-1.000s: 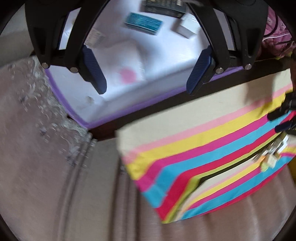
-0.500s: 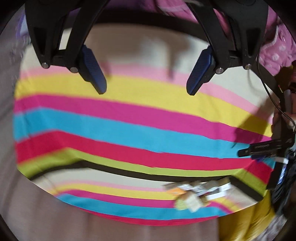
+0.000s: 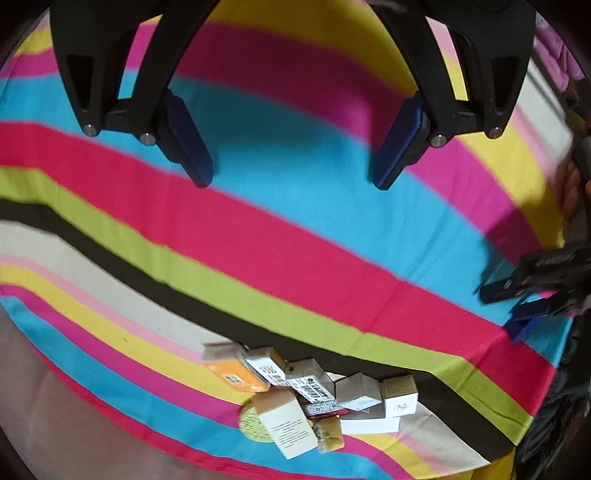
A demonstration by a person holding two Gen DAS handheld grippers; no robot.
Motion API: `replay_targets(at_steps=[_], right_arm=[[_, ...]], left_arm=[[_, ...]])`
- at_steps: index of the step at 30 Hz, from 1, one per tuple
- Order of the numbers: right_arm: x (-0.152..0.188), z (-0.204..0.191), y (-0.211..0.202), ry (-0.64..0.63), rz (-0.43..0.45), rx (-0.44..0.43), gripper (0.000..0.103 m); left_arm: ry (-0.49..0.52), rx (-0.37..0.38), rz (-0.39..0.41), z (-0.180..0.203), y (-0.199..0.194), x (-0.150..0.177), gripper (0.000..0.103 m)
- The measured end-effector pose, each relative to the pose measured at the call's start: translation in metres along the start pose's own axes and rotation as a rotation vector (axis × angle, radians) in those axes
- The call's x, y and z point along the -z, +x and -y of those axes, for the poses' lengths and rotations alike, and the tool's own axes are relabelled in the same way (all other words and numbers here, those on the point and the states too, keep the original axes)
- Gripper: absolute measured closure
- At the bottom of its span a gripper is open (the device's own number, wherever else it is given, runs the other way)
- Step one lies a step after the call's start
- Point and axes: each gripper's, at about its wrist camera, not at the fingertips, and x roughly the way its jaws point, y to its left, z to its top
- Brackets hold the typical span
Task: Organize objects
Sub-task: 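Move both grippers back over the table toward the box pile, then grasp the orange printed packet with the right gripper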
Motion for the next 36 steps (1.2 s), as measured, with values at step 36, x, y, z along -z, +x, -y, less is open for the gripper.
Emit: replay_targets(at_steps=[36], right_arm=[[-0.155,0.107,0.127,0.203,0.081,-0.008,0.023]], left_arm=[[0.003,0.000,-0.006,0.002,0.002,-0.001,0.000]])
